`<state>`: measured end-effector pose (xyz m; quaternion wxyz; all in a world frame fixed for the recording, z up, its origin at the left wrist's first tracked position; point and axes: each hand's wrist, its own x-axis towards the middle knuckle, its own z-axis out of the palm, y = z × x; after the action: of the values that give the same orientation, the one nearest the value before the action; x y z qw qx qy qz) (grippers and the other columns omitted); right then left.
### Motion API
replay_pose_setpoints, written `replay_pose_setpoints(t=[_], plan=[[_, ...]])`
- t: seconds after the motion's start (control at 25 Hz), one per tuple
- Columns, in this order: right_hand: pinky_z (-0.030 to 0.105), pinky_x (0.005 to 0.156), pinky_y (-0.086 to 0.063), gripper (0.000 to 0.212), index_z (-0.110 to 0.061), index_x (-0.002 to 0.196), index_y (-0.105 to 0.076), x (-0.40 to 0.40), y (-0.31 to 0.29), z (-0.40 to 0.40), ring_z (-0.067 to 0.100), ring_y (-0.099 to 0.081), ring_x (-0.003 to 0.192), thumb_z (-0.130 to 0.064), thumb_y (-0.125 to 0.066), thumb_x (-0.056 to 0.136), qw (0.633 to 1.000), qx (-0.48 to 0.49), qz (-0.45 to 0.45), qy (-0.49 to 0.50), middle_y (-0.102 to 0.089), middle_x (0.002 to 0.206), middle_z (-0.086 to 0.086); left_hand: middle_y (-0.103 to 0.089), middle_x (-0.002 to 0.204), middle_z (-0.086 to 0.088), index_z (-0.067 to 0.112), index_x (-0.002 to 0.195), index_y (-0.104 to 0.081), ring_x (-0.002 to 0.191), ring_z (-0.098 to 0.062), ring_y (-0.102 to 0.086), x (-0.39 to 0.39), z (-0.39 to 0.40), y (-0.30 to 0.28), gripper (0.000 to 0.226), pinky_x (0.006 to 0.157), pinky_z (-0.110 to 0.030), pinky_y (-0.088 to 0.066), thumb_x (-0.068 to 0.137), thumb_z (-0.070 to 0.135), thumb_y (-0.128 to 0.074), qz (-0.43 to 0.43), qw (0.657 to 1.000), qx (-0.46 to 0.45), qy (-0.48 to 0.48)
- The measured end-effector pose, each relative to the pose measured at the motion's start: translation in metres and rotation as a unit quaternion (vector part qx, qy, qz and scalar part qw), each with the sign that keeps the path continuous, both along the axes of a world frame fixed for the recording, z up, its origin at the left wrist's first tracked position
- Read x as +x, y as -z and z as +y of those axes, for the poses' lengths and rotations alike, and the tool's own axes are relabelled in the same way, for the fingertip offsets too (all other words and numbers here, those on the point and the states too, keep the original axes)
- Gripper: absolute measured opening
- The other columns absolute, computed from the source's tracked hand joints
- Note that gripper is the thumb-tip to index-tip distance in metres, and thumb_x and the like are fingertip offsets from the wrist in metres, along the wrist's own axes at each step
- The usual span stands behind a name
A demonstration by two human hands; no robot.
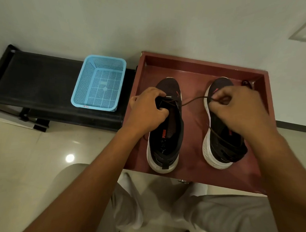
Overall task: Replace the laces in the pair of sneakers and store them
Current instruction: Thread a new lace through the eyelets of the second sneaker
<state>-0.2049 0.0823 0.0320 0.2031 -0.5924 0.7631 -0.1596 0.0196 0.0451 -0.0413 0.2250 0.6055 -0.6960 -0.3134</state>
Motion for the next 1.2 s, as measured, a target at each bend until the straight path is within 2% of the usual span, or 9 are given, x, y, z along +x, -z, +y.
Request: replay_pose_setpoints(t=[0.08,0.16,0.32,0.56,0.68,0.88,1.04,1.12,1.2], plan=[[0.049,0.103,-0.047,0.041,-0.028,0.126,-0.071,0.018,0.014,-0.004,0.028,-0.059,0.12,-0.027,-0.074,0.085,0.997,-0.027,0.038,-0.063,-0.068,0.125,0.0,-0.059,0.131,0.015,0.027,0.126,-0.065,0.121,-0.003,-0.055,-0.001,0.0,0.0,0.047,0.118,-0.043,-0.029,0.08,0.025,-0.072,-0.006,1.0,0.0,0.001],[0.05,0.107,-0.038,0.045,-0.033,0.134,-0.065,0.036,0.029,-0.012,0.03,-0.049,0.13,-0.026,-0.071,0.09,0.991,-0.016,0.069,-0.112,-0.065,0.131,-0.001,-0.059,0.131,0.014,0.027,0.127,-0.065,0.12,-0.004,-0.056,-0.002,0.0,0.0,0.047,0.117,-0.043,-0.03,0.08,0.025,-0.071,-0.011,1.0,-0.001,0.002],[0.041,0.097,-0.028,0.016,-0.034,0.107,-0.076,0.049,0.048,-0.022,0.021,-0.062,0.11,-0.031,-0.062,0.099,0.991,0.024,0.096,-0.095,-0.074,0.097,-0.009,-0.06,0.128,0.013,0.025,0.124,-0.066,0.115,-0.003,-0.055,-0.004,0.001,0.002,0.045,0.115,-0.048,-0.034,0.079,0.023,-0.069,-0.002,1.0,-0.009,-0.006],[0.043,0.102,-0.03,0.015,-0.029,0.083,-0.078,0.032,0.041,-0.02,0.016,-0.066,0.092,-0.025,-0.068,0.095,0.995,0.02,0.076,-0.059,-0.065,0.072,-0.016,-0.061,0.128,0.012,0.025,0.123,-0.065,0.105,0.003,-0.05,-0.005,0.003,0.005,0.042,0.114,-0.046,-0.037,0.082,0.018,-0.066,0.011,1.0,-0.001,-0.018],[0.045,0.104,-0.044,0.009,-0.029,0.088,-0.076,0.028,0.035,-0.021,0.014,-0.068,0.09,-0.026,-0.069,0.094,0.994,0.049,0.01,-0.094,-0.069,0.075,-0.015,-0.061,0.129,0.011,0.024,0.125,-0.065,0.107,0.002,-0.05,-0.004,0.002,0.003,0.042,0.114,-0.046,-0.037,0.083,0.021,-0.067,0.01,1.0,0.0,-0.018],[0.024,0.071,-0.055,0.012,-0.022,0.097,-0.076,0.02,-0.012,-0.008,0.01,-0.069,0.065,-0.015,-0.067,0.099,0.978,0.034,-0.172,-0.114,-0.074,0.073,-0.002,-0.062,0.129,0.008,0.022,0.126,-0.065,0.117,-0.009,-0.058,-0.005,0.002,0.0,0.044,0.114,-0.047,-0.036,0.082,0.023,-0.07,-0.001,1.0,-0.001,-0.008],[0.027,0.077,-0.055,0.03,-0.001,0.108,-0.074,0.02,-0.045,0.003,0.026,-0.07,0.072,0.006,-0.047,0.1,0.891,0.065,-0.437,-0.107,-0.075,0.092,0.019,-0.061,0.131,0.005,0.022,0.129,-0.063,0.122,-0.013,-0.057,-0.009,0.004,-0.003,0.047,0.115,-0.048,-0.034,0.082,0.023,-0.07,-0.005,1.0,0.003,-0.007],[0.036,0.085,-0.052,0.038,0.001,0.113,-0.072,0.02,-0.047,0.004,0.03,-0.073,0.082,0.017,-0.043,0.094,0.873,0.07,-0.467,-0.125,-0.076,0.101,0.021,-0.06,0.129,0.005,0.023,0.128,-0.063,0.122,-0.015,-0.057,-0.011,0.004,-0.004,0.049,0.114,-0.048,-0.034,0.08,0.022,-0.07,-0.007,1.0,0.002,-0.003],[0.039,0.088,-0.055,0.03,-0.004,0.111,-0.074,0.025,-0.043,0.003,0.027,-0.075,0.085,0.014,-0.058,0.093,0.902,0.012,-0.408,-0.14,-0.079,0.099,0.013,-0.058,0.129,0.005,0.024,0.13,-0.062,0.123,-0.015,-0.055,-0.014,0.005,-0.005,0.051,0.115,-0.047,-0.032,0.08,0.022,-0.072,-0.012,1.0,0.008,0.002]])
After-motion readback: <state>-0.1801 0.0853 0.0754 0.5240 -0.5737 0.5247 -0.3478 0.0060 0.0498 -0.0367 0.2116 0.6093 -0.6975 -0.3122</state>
